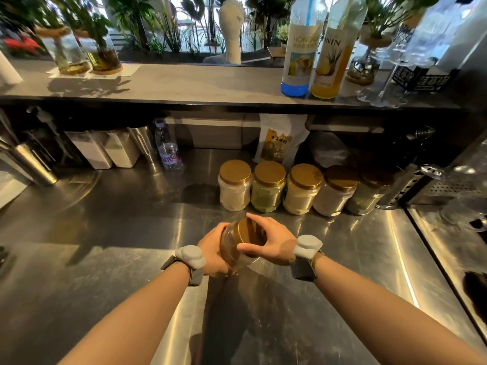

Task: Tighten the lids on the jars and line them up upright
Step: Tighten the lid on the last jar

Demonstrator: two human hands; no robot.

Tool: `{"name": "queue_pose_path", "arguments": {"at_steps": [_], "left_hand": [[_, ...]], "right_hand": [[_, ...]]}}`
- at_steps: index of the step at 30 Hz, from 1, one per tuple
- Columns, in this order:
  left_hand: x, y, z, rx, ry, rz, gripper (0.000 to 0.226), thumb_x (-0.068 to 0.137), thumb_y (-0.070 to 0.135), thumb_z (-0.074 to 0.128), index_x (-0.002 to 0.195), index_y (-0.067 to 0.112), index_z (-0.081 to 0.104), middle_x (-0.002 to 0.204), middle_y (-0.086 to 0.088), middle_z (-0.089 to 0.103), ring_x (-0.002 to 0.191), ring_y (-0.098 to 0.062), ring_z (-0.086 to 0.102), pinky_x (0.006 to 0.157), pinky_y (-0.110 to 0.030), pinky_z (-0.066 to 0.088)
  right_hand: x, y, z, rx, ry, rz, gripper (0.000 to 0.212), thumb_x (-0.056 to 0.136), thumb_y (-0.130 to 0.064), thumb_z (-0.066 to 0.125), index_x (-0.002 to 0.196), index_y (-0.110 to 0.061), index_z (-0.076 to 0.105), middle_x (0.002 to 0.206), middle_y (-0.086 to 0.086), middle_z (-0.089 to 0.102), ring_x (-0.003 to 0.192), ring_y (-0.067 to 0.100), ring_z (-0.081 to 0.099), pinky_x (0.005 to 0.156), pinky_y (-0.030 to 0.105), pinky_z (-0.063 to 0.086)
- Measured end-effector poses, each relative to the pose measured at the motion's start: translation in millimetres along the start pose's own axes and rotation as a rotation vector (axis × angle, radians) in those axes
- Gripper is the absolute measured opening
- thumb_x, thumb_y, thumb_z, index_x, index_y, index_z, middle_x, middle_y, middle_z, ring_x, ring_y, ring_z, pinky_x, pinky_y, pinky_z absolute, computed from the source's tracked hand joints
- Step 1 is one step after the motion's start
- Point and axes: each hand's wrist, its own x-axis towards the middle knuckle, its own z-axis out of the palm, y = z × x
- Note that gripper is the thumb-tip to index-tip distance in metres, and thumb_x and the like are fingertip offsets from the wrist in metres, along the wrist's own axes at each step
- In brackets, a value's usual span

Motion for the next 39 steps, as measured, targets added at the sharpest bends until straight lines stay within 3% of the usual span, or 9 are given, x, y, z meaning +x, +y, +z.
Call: {"name": "queue_pose_path", "arguments": {"at_steps": [4, 8, 13, 16, 19, 25, 31, 35, 39], "left_hand": [[-4, -23, -4, -0.244, 0.051, -0.111, 0.099, 0.042, 0.03, 0.086, 0.117, 0.055, 0.027, 0.107, 0.014, 0.059, 0.098, -0.014, 0.062, 0.074, -0.023, 0.057], [-8, -51, -7, -0.381, 0.133, -0.165, 0.096, 0.038, 0.028, 0.093, 0.104, 0.072, 0.037, 0.101, 0.022, 0.066, 0.096, 0.0, 0.063, 0.071, -0.011, 0.051], [-9, -68, -21, -0.429, 0.219, -0.206, 0.105, 0.031, 0.033, 0.093, 0.122, 0.045, 0.043, 0.111, 0.012, 0.065, 0.106, -0.012, 0.062, 0.09, -0.031, 0.052], [-6, -77, -33, -0.379, 0.256, -0.216, 0.111, 0.029, 0.037, 0.091, 0.131, 0.023, 0.049, 0.113, 0.0, 0.066, 0.109, -0.022, 0.062, 0.095, -0.043, 0.052], [-1, -86, -45, -0.353, 0.24, -0.254, 0.118, 0.031, 0.033, 0.088, 0.138, 0.019, 0.041, 0.122, -0.009, 0.061, 0.114, -0.03, 0.058, 0.096, -0.052, 0.05], [17, -94, -69, -0.313, 0.343, -0.33, 0.127, 0.03, 0.04, 0.087, 0.141, 0.038, 0.024, 0.12, -0.006, 0.042, 0.113, -0.031, 0.052, 0.096, -0.052, 0.049], [48, -104, -92, -0.206, 0.324, -0.423, 0.096, 0.036, 0.046, 0.092, 0.112, 0.018, 0.04, 0.119, -0.011, 0.058, 0.108, -0.03, 0.059, 0.09, -0.049, 0.052], [69, -108, -99, -0.163, 0.314, -0.467, 0.092, 0.05, 0.047, 0.09, 0.119, 0.008, 0.044, 0.12, -0.012, 0.058, 0.111, -0.03, 0.057, 0.089, -0.042, 0.051], [83, -106, -105, -0.18, 0.345, -0.436, 0.091, 0.059, 0.04, 0.088, 0.131, 0.007, 0.044, 0.127, -0.013, 0.059, 0.116, -0.031, 0.056, 0.097, -0.045, 0.049]], "right_hand": [[11, -8, 9, 0.265, 0.098, 0.142, 0.066, 0.093, -0.06, 0.042, 0.146, -0.023, 0.035, 0.142, 0.003, 0.049, 0.124, 0.021, 0.051, 0.1, 0.032, 0.043], [23, -14, 24, 0.221, 0.037, 0.28, 0.046, 0.102, -0.036, 0.038, 0.141, -0.012, 0.043, 0.135, 0.012, 0.055, 0.111, 0.021, 0.054, 0.104, 0.043, 0.044], [31, -25, 55, 0.308, -0.072, 0.306, 0.042, 0.099, -0.018, 0.045, 0.14, -0.009, 0.045, 0.114, 0.001, 0.053, 0.098, 0.015, 0.05, 0.097, 0.039, 0.046], [41, -37, 62, 0.403, -0.1, 0.301, 0.041, 0.097, -0.014, 0.046, 0.138, -0.011, 0.047, 0.121, 0.007, 0.059, 0.098, 0.025, 0.06, 0.091, 0.044, 0.052], [55, -48, 65, 0.447, -0.094, 0.29, 0.04, 0.095, -0.015, 0.048, 0.135, -0.016, 0.051, 0.126, 0.006, 0.061, 0.104, 0.024, 0.062, 0.089, 0.044, 0.053], [87, -63, 71, 0.551, -0.035, 0.338, 0.043, 0.092, -0.012, 0.053, 0.134, -0.018, 0.049, 0.13, 0.003, 0.059, 0.111, 0.024, 0.059, 0.086, 0.04, 0.054], [110, -69, 68, 0.572, -0.02, 0.349, 0.043, 0.089, -0.009, 0.052, 0.13, -0.018, 0.051, 0.129, 0.011, 0.059, 0.115, 0.033, 0.058, 0.094, 0.049, 0.05], [124, -70, 67, 0.578, -0.005, 0.339, 0.054, 0.09, -0.011, 0.053, 0.142, -0.023, 0.042, 0.134, 0.005, 0.057, 0.114, 0.026, 0.057, 0.099, 0.047, 0.05], [137, -72, 65, 0.594, 0.02, 0.352, 0.063, 0.091, -0.011, 0.053, 0.148, -0.029, 0.034, 0.135, 0.003, 0.055, 0.11, 0.025, 0.06, 0.094, 0.045, 0.053]]}}
